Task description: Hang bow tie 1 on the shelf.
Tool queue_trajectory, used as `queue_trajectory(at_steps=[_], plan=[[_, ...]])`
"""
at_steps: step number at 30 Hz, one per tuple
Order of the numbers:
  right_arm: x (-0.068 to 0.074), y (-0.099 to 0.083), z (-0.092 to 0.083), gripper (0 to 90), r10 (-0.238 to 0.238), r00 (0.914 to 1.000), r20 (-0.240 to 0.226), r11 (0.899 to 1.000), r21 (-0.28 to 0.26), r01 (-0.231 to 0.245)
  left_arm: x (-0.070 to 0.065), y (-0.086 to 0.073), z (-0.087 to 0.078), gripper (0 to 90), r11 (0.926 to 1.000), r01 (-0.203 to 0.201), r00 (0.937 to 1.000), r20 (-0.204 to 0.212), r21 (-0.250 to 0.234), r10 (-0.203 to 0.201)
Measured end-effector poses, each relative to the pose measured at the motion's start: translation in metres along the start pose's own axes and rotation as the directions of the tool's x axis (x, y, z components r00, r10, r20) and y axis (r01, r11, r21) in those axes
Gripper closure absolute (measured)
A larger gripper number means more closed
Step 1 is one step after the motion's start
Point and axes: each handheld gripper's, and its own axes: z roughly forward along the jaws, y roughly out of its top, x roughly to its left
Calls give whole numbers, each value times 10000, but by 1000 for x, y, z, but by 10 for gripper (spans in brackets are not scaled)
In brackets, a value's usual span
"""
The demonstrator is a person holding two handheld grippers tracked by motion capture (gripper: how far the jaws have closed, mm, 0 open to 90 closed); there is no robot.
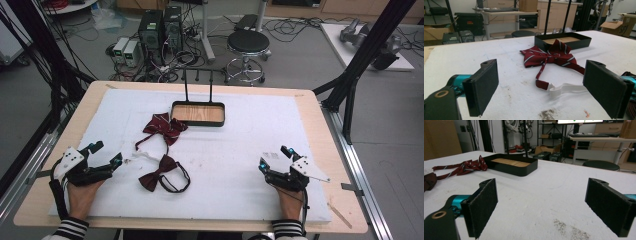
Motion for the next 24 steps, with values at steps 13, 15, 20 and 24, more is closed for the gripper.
queue_trajectory(at_steps=[13, 15, 20, 24], plan=[[0, 0, 0, 102, -5, 10000, 20, 10000, -3, 5, 4, 8, -1, 133, 10000, 61, 9991, 413, 21, -62], [0, 0, 0, 102, -3, 10000, 12, 10000, -5, 3, 5, 16, 1, 133, 9999, -22, 9984, 565, 103, 16], [0, 0, 0, 102, -7, 10000, 8, 10000, -4, 7, 6, 37, 7, 133, 9975, -654, 9949, 781, 281, 631], [0, 0, 0, 102, -36, 10000, 7, 10000, -17, 36, 5, 51, 16, 133, 9939, -1020, 9902, 998, 420, 974]])
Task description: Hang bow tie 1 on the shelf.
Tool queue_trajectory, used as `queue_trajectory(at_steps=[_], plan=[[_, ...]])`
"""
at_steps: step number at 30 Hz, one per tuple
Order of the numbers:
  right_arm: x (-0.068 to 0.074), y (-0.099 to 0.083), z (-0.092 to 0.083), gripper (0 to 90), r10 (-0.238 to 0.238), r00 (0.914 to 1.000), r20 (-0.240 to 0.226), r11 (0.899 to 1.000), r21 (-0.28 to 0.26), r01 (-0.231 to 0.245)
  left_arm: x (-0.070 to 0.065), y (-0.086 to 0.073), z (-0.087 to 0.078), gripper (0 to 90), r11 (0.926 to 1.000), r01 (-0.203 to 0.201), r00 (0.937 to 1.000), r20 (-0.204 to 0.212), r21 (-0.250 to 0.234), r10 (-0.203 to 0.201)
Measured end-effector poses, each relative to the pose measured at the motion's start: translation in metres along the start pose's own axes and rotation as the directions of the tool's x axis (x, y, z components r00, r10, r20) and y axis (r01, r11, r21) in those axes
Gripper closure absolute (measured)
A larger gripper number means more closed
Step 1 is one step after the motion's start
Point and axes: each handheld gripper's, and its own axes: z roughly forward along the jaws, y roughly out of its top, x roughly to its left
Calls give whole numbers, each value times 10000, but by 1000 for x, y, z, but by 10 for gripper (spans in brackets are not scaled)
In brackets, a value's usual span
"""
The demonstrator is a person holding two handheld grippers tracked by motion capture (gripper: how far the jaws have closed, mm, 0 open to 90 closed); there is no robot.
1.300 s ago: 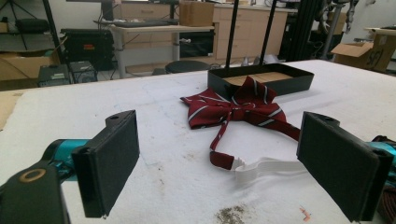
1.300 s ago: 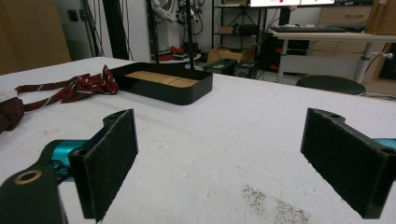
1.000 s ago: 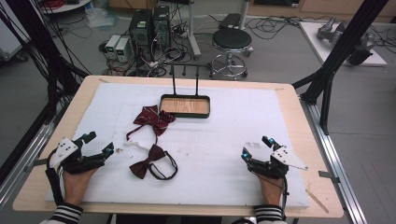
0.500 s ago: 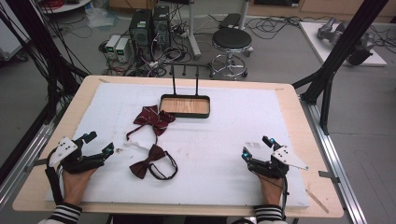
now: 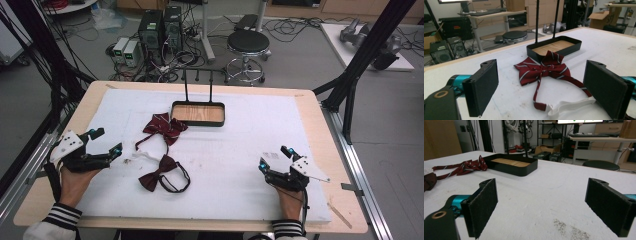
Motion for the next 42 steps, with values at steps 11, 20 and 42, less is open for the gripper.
queue_trajectory(at_steps=[11, 20, 42], plan=[[-1, 0, 0, 102, -44, 10000, 8, 10000, -56, 44, 6, 22, 20, 133, 9972, -542, 9955, 808, 517, 499], [-1, 0, 0, 102, -39, 10000, 6, 10000, -54, 39, 17, 36, 42, 134, 9884, -842, 9869, 1475, 1265, 652], [-1, 0, 0, 102, 33, 10000, -2, 10000, -40, -33, 30, 55, 108, 140, 9179, -2234, 9489, 2886, 3280, 1278]])
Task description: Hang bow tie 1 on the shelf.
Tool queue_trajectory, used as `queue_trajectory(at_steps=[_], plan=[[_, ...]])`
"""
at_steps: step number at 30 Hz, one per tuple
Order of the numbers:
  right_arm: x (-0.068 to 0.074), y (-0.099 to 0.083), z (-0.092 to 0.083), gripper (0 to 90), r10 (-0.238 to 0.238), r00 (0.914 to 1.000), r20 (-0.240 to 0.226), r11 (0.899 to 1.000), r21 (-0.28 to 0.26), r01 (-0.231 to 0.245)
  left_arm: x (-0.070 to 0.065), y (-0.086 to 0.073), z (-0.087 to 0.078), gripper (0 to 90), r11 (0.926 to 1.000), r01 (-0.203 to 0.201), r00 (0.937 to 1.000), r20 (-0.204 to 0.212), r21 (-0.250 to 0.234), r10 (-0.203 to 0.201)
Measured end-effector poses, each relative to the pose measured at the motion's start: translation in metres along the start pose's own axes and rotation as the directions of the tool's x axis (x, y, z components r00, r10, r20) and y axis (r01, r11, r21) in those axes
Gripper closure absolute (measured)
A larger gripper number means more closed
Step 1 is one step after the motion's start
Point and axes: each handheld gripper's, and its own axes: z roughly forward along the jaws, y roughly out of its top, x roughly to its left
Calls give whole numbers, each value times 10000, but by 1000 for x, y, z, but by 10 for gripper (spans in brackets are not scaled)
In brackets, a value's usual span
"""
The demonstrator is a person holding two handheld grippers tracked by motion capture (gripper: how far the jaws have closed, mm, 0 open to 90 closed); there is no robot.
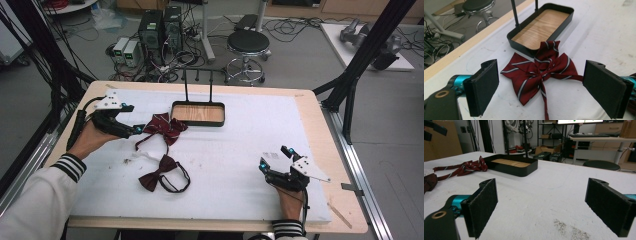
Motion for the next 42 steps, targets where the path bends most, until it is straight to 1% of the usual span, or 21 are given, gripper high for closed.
queue_trajectory(at_steps=[3, 7, 8, 9, 10, 11, 13, 14, 15, 18, 20, 25, 26, 27, 28, 31, 32, 35, 38, 41, 42], plan=[[0, 0, 0, 102, 8, 10000, -14, 10000, -5, -8, 2, 5, 8, 143, 9994, -270, 9994, 207, 211, 266], [0, 0, 0, 102, 53, 10000, -26, 10000, -21, -53, 6, 12, 18, 152, 9973, -497, 9982, 372, 532, 478], [0, 0, 0, 102, 52, 10000, -33, 10000, -15, -52, 6, 12, 20, 151, 9977, -464, 9982, 407, 498, 444], [0, 0, 0, 102, 43, 10000, -32, 10000, -13, -43, 8, 14, 23, 151, 9972, -555, 9976, 436, 501, 533], [0, 0, 0, 102, 113, 9999, -21, 9999, 1, -113, 9, 14, 27, 151, 9972, -526, 9972, 553, 528, 497], [-1, 0, 0, 102, 101, 9999, -21, 9999, -14, -101, 10, 15, 30, 151, 9947, -676, 9959, 656, 775, 625], [-1, 0, -1, 102, 127, 9999, -28, 9999, -33, -127, 10, 16, 37, 151, 9934, -717, 9954, 707, 892, 655], [-1, 0, -1, 102, 152, 9999, -31, 9999, -44, -152, 10, 16, 37, 151, 9934, -717, 9954, 707, 892, 655], [-1, 0, -1, 102, 159, 9999, -32, 9999, -45, -159, 11, 18, 43, 151, 9922, -758, 9942, 831, 993, 677], [-1, 0, -1, 102, 158, 9999, -20, 9999, -45, -158, 10, 21, 52, 152, 9894, -922, 9922, 941, 1123, 818], [-1, 0, -1, 102, 169, 9999, -3, 9998, -46, -169, 10, 23, 57, 155, 9859, -1043, 9906, 1017, 1308, 913], [-1, 0, -1, 102, 194, 9998, 1, 9998, -49, -194, 11, 27, 67, 159, 9790, -1288, 9861, 1246, 1580, 1096], [-1, 0, -1, 102, 206, 9998, 1, 9998, -48, -206, 11, 29, 68, 162, 9758, -1371, 9850, 1279, 1703, 1161], [-1, 0, -1, 102, 208, 9998, -10, 9998, -50, -208, 10, 29, 70, 171, 9760, -1366, 9843, 1346, 1695, 1144], [-1, 0, -1, 102, 212, 9998, -14, 9998, -53, -212, 11, 29, 72, 175, 9731, -1467, 9815, 1482, 1779, 1208], [-1, 0, -1, 102, 200, 9998, -3, 9998, -50, -200, 10, 28, 77, 179, 9661, -1519, 9797, 1615, 2085, 1192], [-1, 0, -1, 102, 204, 9998, -4, 9998, -51, -204, 9, 27, 79, 180, 9630, -1508, 9802, 1605, 2233, 1163], [-1, 0, -1, 102, 204, 9998, -18, 9998, -54, -204, 8, 23, 85, 190, 9507, -1666, 9764, 1780, 2617, 1221], [-1, 0, -1, 102, 215, 9998, -24, 9998, -41, -215, 6, 21, 91, 192, 9355, -1896, 9716, 1941, 2981, 1351], [-2, 0, -1, 102, 271, 9996, -1, 9996, -64, -271, 5, 20, 96, 203, 9252, -2073, 9680, 2033, 3178, 1471], [-2, 0, -1, 102, 233, 9997, 8, 9997, -94, -233, 4, 19, 98, 205, 9197, -2170, 9666, 2038, 3271, 1556]])
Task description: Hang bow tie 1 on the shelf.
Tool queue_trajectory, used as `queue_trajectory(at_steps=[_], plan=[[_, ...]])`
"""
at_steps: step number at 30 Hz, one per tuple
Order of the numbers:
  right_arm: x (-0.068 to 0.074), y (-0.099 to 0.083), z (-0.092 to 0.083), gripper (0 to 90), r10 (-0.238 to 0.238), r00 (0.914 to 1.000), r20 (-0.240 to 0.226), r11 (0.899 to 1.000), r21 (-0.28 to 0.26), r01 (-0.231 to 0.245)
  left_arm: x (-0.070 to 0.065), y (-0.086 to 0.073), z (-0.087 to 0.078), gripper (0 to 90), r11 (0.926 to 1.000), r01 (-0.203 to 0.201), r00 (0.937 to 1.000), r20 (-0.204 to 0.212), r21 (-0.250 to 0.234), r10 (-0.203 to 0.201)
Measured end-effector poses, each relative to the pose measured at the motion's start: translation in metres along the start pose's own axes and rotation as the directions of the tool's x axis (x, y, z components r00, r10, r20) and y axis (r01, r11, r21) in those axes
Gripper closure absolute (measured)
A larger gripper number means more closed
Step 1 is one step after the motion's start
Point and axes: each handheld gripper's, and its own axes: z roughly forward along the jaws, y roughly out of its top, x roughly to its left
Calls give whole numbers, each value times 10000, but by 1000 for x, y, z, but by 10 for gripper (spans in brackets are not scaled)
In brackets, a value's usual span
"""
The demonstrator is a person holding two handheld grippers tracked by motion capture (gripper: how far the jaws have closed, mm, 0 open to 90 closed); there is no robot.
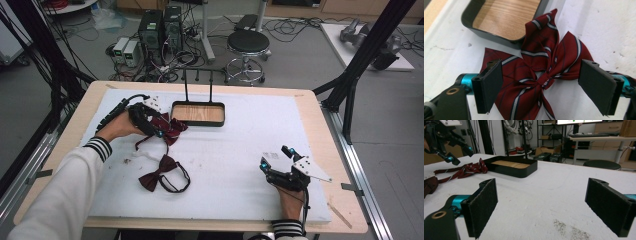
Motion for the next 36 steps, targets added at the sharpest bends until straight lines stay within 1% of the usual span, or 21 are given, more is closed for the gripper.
queue_trajectory(at_steps=[1, 2, 4, 5, 8, 11, 15, 16, 17, 18, 19, 22, 23, 25, 26, 29, 30, 34, 35, 36], plan=[[1, 0, 0, 102, 63, 10000, -18, 10000, 48, -63, 0, 0, 2, 208, 10000, -46, 10000, 11, 66, 46], [0, 0, 0, 102, 3, 10000, -31, 10000, 30, -3, 0, 0, 2, 212, 10000, -46, 10000, 11, 66, 46], [0, 0, 0, 102, -2, 10000, -40, 10000, 31, 2, -1, 0, 6, 222, 9995, -120, 9999, 62, 280, 118], [1, 0, 0, 102, 47, 10000, -23, 10000, 44, -47, -1, 0, 8, 229, 9992, -189, 9998, 95, 349, 185], [0, 0, 0, 102, -15, 10000, -40, 10000, 35, 15, 0, -1, 10, 263, 9974, -410, 9990, 172, 587, 401], [0, 0, 0, 102, 6, 10000, -34, 10000, 30, -6, 0, -1, 12, 293, 9969, -496, 9984, 293, 604, 479], [0, 0, 0, 102, 2, 10000, -46, 10000, 37, -2, 1, -4, 14, 327, 9956, -545, 9977, 440, 762, 512], [0, 0, 0, 102, 13, 10000, -47, 10000, 37, -13, 2, -4, 14, 335, 9947, -613, 9971, 504, 822, 573], [0, 0, 0, 102, -6, 10000, -42, 10000, 39, 6, 2, -5, 15, 344, 9956, -542, 9974, 508, 767, 504], [0, 0, 0, 102, -14, 10000, -38, 10000, 43, 14, 2, -5, 15, 345, 9952, -540, 9975, 502, 818, 500], [0, 0, 0, 102, -16, 10000, -22, 10000, 33, 16, 3, -6, 15, 356, 9941, -619, 9968, 559, 895, 570], [0, 0, 0, 102, -9, 10000, -27, 10000, 33, 9, 3, -7, 16, 380, 9928, -650, 9966, 564, 1009, 595], [0, 0, 0, 102, -15, 10000, -21, 10000, 36, 15, 4, -7, 16, 392, 9912, -727, 9962, 566, 1102, 668], [0, 0, 0, 102, -23, 10000, -22, 10000, 40, 23, 4, -7, 17, 413, 9920, -715, 9961, 593, 1042, 655], [0, 0, 0, 102, -23, 10000, -15, 10000, 38, 24, 4, -7, 17, 423, 9932, -599, 9968, 589, 996, 542], [0, 0, 0, 102, -28, 10000, -24, 10000, 29, 28, 4, -7, 17, 459, 9920, -640, 9965, 604, 1091, 577], [0, 0, 0, 102, -21, 10000, -23, 10000, 31, 21, 4, -8, 18, 475, 9926, -555, 9969, 610, 1078, 491], [0, 0, 0, 102, 12, 10000, -17, 10000, 25, -12, 4, -8, 17, 507, 9907, -662, 9963, 623, 1189, 591], [0, 0, 0, 102, 13, 10000, -11, 10000, 28, -13, 3, -8, 17, 515, 9892, -736, 9959, 623, 1264, 662], [1, 0, 0, 102, 42, 10000, -19, 10000, 55, -41, 3, -9, 17, 534, 9899, -689, 9961, 641, 1236, 613]])
